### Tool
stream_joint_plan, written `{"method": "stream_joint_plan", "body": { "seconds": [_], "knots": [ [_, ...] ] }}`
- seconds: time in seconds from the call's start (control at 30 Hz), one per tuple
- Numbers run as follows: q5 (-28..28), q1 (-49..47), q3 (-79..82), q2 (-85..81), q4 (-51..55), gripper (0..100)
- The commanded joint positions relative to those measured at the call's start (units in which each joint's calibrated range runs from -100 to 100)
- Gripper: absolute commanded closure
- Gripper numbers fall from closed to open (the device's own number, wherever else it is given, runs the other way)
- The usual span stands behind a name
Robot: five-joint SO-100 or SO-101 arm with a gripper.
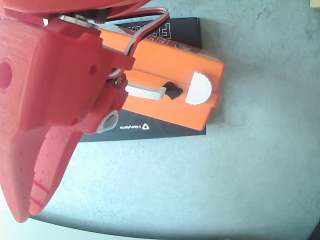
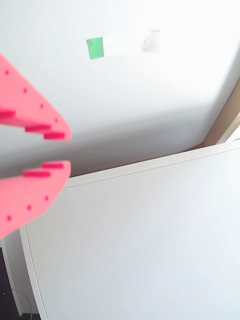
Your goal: Grab the white handle of the orange box
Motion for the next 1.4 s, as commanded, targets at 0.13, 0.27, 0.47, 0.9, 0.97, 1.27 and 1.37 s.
{"method": "stream_joint_plan", "body": {
  "seconds": [0.13, 0.27, 0.47, 0.9, 0.97, 1.27, 1.37],
  "knots": [
    [4.5, -5.1, 3.0, -0.3, 6.5, 94],
    [4.5, -5.0, 3.0, -0.3, 6.6, 94],
    [4.4, -5.2, 2.1, -0.3, 6.7, 94],
    [4.6, -5.8, -9.8, -0.2, 19.2, 65],
    [4.6, -6.4, -12.3, -0.2, 24.1, 63],
    [4.8, -9.4, -26.8, 6.0, 34.5, 64],
    [6.8, -11.5, -39.0, 15.9, 39.0, 64]
  ]
}}
